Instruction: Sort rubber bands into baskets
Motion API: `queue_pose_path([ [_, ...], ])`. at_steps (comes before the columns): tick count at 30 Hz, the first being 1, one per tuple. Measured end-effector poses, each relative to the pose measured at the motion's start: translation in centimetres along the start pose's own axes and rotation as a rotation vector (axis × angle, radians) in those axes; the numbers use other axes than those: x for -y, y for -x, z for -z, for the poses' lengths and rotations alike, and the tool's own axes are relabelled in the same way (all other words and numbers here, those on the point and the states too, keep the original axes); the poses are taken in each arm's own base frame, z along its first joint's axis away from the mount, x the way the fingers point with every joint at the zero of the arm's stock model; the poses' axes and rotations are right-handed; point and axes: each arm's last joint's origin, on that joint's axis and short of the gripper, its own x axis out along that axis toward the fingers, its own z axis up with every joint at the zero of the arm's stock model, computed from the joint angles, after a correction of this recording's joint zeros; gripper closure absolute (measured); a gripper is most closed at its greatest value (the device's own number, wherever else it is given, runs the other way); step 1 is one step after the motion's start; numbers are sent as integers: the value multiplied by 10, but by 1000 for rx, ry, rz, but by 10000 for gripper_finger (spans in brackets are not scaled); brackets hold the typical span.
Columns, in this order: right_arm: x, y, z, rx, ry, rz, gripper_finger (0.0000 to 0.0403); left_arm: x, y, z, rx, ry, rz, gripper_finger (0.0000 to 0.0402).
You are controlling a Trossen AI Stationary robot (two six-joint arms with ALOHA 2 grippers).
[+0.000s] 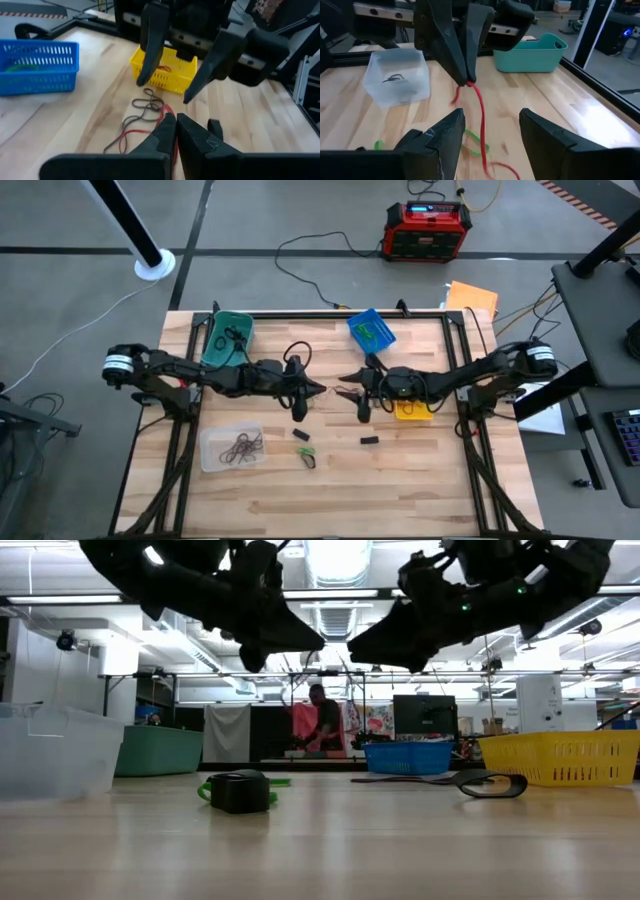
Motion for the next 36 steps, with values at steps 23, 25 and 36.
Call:
queue_pose_path([
  [23,-6,-26,-7,-74,62,-49,392,4,0,-5,28,-4,-4,363],
  [25,-5,-24,-7,-93,56,-49,393,4,0,-5,28,-12,-6,341],
  [36,-1,17,-40,-362,-4,-24,394,2,0,0,-27,-37,-57,248],
])
